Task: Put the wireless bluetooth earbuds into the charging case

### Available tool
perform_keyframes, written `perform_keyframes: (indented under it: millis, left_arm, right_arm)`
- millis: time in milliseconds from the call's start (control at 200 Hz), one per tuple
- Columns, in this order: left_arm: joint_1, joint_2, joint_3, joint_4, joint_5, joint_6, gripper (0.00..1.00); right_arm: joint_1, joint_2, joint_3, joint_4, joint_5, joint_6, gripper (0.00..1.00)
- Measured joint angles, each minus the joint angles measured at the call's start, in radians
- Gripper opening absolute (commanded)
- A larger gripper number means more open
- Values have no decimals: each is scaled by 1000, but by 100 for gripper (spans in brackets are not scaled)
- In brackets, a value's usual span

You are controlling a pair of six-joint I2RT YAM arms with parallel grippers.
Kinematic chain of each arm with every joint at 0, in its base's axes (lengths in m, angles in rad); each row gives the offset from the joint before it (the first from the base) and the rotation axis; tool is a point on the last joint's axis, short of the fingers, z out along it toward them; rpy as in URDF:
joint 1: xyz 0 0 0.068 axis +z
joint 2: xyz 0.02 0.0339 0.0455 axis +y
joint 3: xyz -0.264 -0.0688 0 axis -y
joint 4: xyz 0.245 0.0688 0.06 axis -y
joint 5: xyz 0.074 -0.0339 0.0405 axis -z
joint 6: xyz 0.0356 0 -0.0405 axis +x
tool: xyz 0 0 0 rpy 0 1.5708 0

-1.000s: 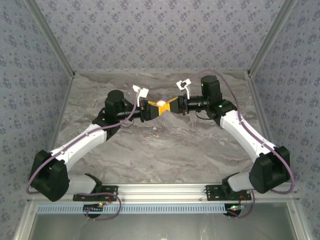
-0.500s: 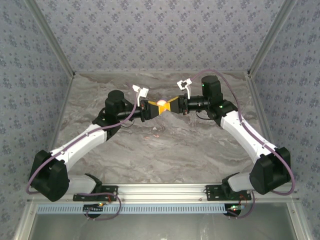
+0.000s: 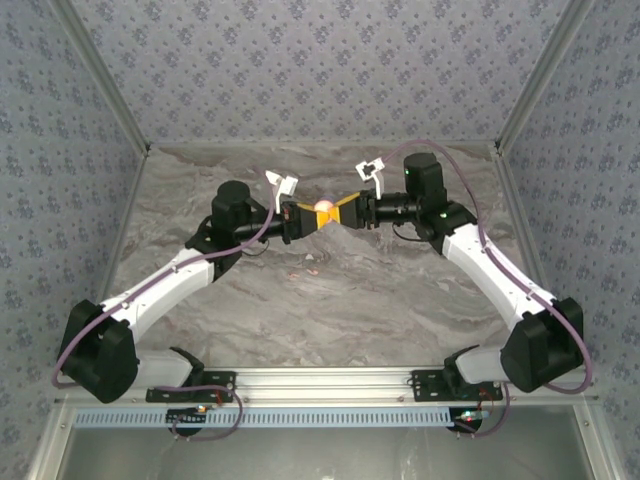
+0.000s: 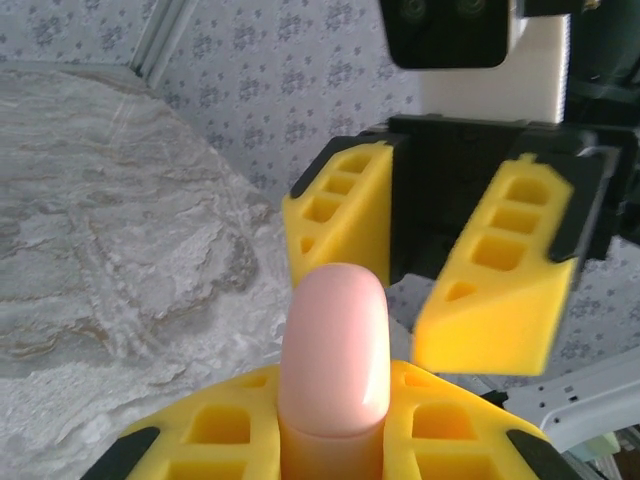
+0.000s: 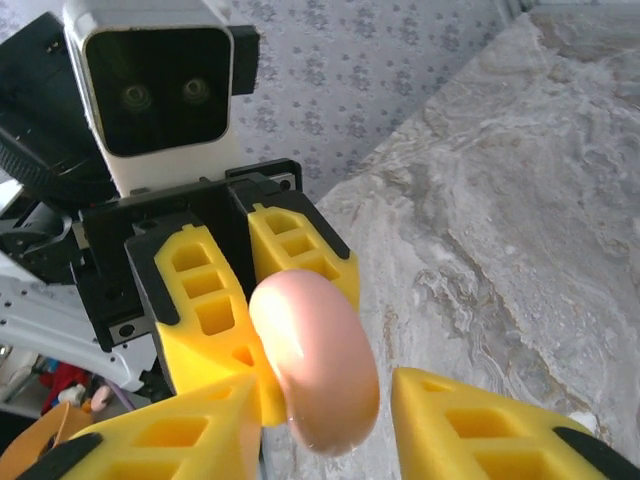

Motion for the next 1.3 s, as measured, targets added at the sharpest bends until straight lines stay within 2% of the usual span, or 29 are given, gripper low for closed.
perform_keyframes:
  millis: [165,330,480,700,929,1299]
  left_arm:
    - [0,0,0,-50,-32,104,2]
    - [-3,-4,-25,-16,-32,294,0]
    - [-8,-4,-42,-17,-23,462,0]
    - [-18,-4,-43,-18,7,614,0]
    - [-33,-4,-43,-19,58,690,0]
    - [-34,-4,-43,-25,98,711,0]
  right_arm:
    - [0,-52,2,-102,98,-57,53]
    - [9,-72,33,-240,190,-129,55]
    - [27,-79,51,-318,222,-182,56]
    - [68,-83,71,-381,246,-232,57]
    - [96,-74,92,-407,258,-255,58]
    - [103,-47,105,-414,276,-268,59]
